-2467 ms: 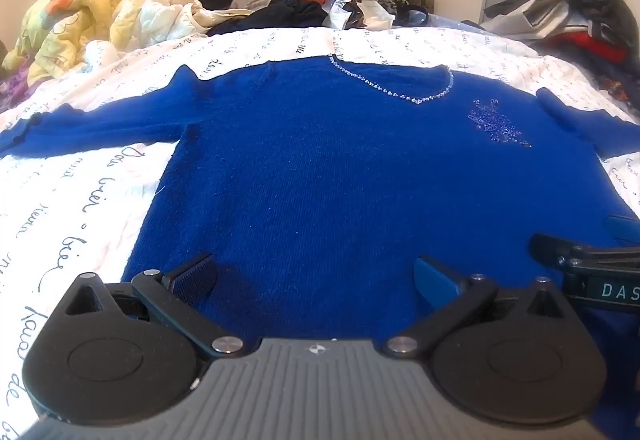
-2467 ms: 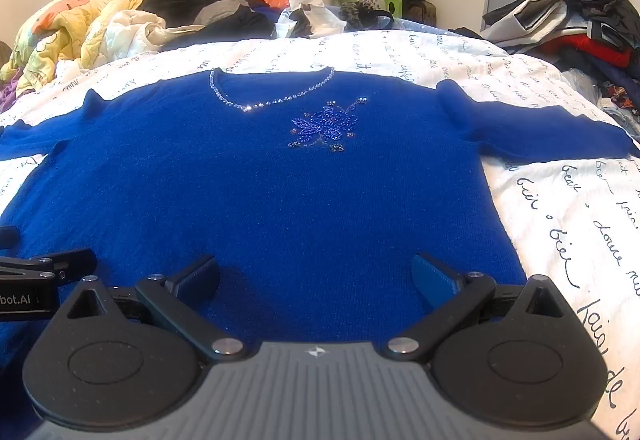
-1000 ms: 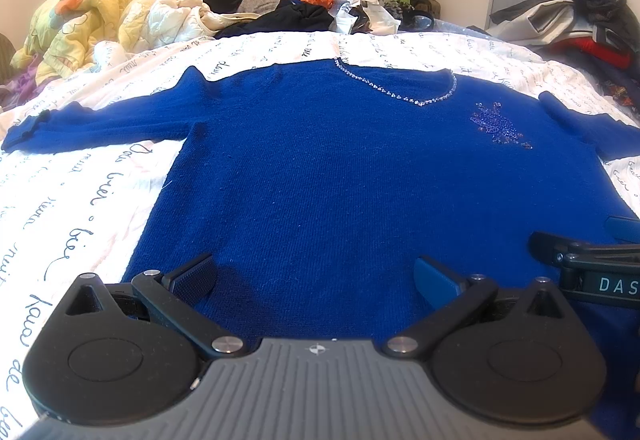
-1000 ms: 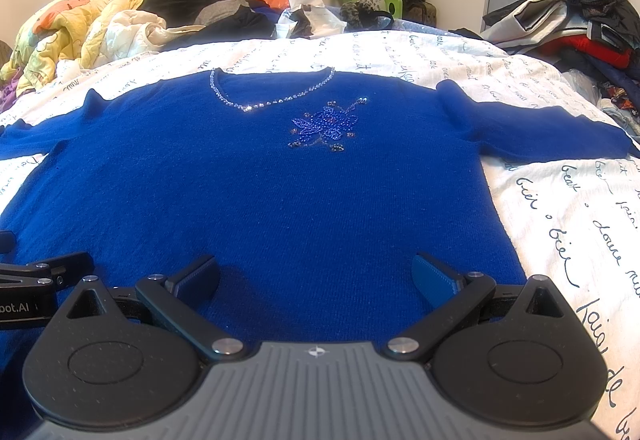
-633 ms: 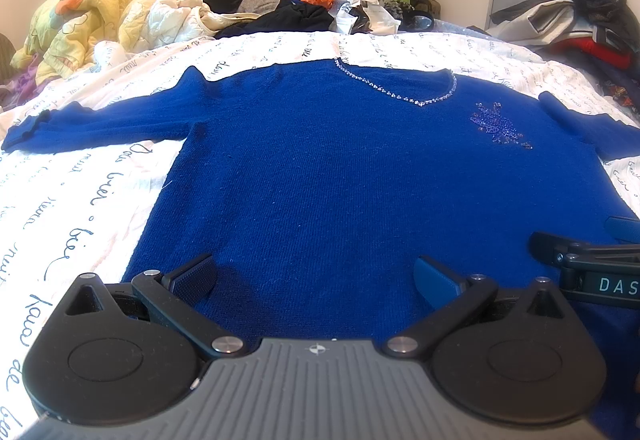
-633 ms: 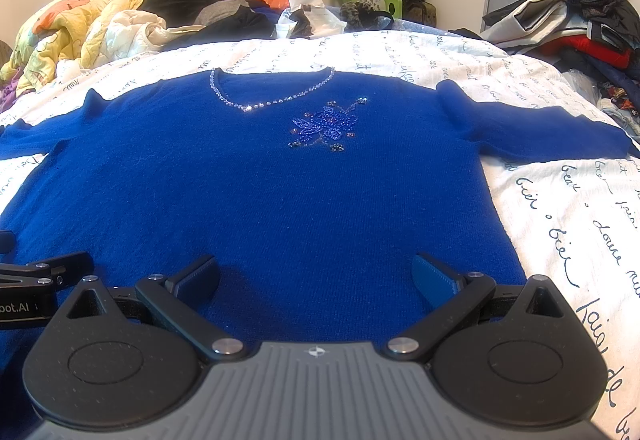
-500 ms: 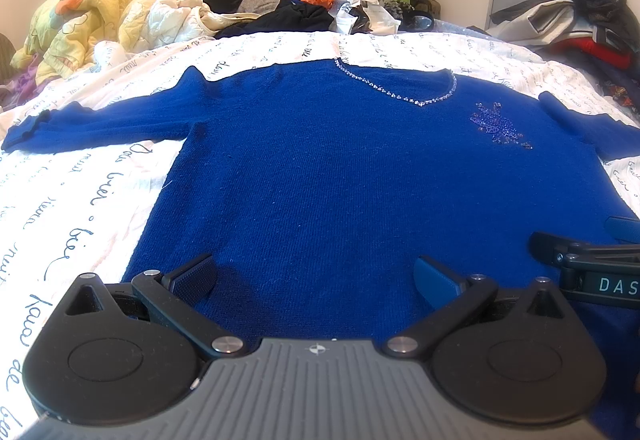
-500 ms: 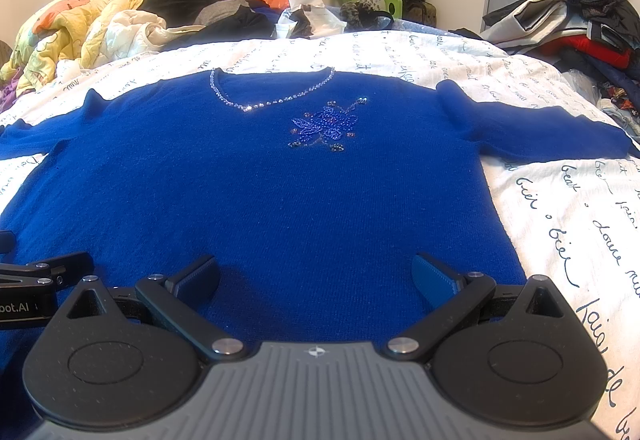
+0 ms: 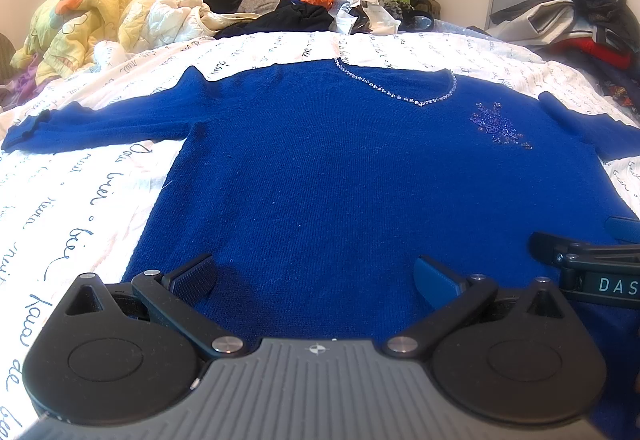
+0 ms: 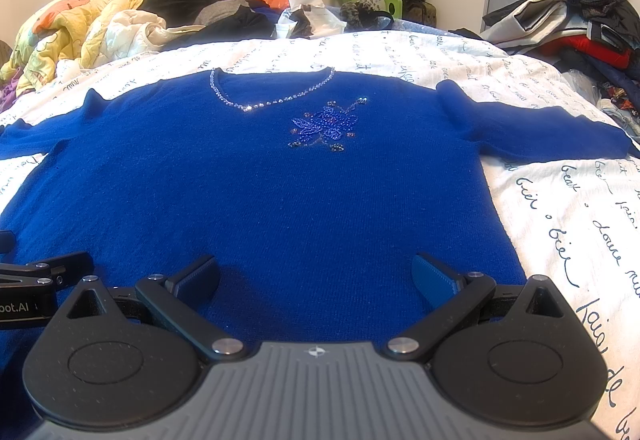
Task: Fold small clothes
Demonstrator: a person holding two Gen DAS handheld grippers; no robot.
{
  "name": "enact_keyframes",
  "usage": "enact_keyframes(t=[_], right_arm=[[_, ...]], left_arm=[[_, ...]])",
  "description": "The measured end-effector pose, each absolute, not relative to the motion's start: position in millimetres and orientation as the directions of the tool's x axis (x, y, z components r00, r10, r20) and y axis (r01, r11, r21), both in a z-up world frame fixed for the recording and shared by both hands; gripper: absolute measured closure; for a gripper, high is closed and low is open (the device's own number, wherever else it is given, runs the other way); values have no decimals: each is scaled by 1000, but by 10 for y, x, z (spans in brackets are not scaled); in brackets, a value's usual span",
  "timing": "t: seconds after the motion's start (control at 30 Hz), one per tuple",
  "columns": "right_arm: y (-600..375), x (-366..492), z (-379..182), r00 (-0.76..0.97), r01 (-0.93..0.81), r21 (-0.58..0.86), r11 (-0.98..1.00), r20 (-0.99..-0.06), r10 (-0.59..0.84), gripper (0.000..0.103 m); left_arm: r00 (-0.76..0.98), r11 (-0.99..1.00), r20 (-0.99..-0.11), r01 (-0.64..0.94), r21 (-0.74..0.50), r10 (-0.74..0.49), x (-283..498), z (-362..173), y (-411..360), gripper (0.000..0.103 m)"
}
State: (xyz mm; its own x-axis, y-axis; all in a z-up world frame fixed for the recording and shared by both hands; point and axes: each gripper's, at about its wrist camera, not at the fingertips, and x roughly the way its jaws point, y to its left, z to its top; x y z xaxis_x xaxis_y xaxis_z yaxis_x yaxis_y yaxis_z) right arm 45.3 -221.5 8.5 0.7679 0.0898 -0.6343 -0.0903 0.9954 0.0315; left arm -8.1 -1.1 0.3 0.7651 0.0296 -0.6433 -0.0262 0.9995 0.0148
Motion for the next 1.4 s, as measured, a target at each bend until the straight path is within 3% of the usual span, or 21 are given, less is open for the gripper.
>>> enact_keyframes(t=[0.67, 0.77, 0.97, 1.07, 1.23, 1.27, 1.3, 1.4], right_arm=[[-2218, 502, 95, 745, -115, 38, 993, -658, 112, 0], [-2434, 557, 300, 745, -158, 157, 975, -629, 222, 0], [-3780, 775, 774, 846, -114, 466, 877, -418, 332, 0], [-4740, 1069, 721, 890, 52, 626, 778, -382, 248, 0], [-6152, 1478, 296, 899, 339, 782, 524, -433, 65, 0], [-6348, 1538, 213, 895, 374, 783, 497, -445, 26, 2], [-6478, 1588, 142, 887, 404, 780, 478, -461, 2, 10], [-6645, 1779, -93, 865, 452, 781, 432, -502, 2, 45]], left_arm=[[765, 1000, -643, -26, 14, 29, -83, 1, -12, 0], [765, 1000, -643, -26, 15, 30, -83, 1, -13, 0], [765, 1000, -643, -27, 15, 30, -83, 1, -14, 0], [765, 1000, -643, -27, 14, 30, -81, 2, -15, 0], [766, 1000, -643, -27, 14, 29, -81, 2, -14, 0], [766, 1000, -643, -27, 14, 29, -83, 1, -14, 0], [766, 1000, -643, -27, 14, 29, -82, 2, -15, 0], [766, 1000, -643, -27, 14, 30, -82, 2, -15, 0]])
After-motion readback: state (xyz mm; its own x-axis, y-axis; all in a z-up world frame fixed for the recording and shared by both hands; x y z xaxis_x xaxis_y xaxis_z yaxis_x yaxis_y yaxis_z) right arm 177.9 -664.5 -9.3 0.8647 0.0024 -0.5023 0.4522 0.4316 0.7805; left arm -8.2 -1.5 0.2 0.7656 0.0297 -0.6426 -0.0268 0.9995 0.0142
